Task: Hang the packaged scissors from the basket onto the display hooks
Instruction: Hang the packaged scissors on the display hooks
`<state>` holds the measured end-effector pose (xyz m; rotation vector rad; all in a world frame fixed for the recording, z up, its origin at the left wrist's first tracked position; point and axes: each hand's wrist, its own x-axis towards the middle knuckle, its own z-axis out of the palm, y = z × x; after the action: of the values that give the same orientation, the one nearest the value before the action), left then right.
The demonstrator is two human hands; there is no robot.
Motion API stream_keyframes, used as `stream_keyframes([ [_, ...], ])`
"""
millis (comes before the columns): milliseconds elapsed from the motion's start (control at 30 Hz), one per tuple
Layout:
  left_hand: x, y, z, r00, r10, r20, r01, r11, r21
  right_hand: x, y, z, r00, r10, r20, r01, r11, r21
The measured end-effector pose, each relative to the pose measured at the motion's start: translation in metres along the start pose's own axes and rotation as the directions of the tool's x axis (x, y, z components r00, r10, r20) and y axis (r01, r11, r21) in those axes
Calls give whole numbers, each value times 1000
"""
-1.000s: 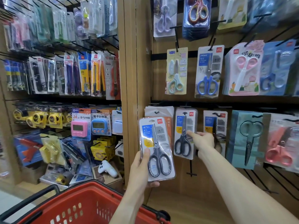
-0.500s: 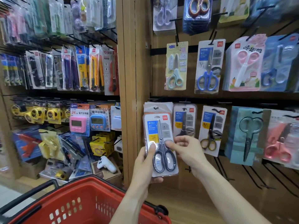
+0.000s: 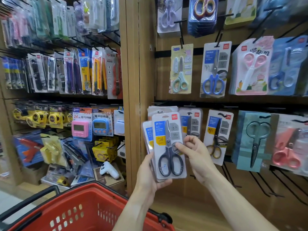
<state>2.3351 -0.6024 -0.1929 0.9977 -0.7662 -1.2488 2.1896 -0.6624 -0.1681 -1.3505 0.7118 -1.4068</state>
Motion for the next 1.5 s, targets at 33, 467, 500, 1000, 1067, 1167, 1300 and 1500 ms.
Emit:
stream_keyframes([
  [33, 2, -1, -1, 1000, 0, -10, 0, 1000, 0, 0, 1, 0, 1000, 3, -22, -2, 1000, 28],
  [467, 4, -1, -12, 993, 78, -84, -69, 991, 113, 18, 0, -26, 896, -82, -436, 74, 997, -36],
  [500, 3, -1, -12, 993, 81, -85, -70, 991, 118, 19, -1, -26, 889, -89, -448, 79, 996, -42],
  [1000, 1, 7, -19, 993, 115, -33, -109, 983, 144, 48, 20, -36, 796, -104, -596, -18, 980, -196],
  [1067, 0, 9, -20, 992, 121, -18, -117, 982, 146, 49, 23, -42, 792, -62, -607, -41, 987, -153],
  [1167, -1, 11, -21, 992, 129, 9, -129, 980, 150, 44, 21, -49, 762, -49, -646, -103, 976, -194],
  [1300, -1, 9, -17, 991, 129, 31, -133, 979, 157, 25, 4, -44, 752, -330, -571, -47, 836, -546],
  [1500, 0, 4, -4, 989, 135, 64, -144, 976, 161, 6, -26, -22, 957, 56, 283, 42, 944, -327],
])
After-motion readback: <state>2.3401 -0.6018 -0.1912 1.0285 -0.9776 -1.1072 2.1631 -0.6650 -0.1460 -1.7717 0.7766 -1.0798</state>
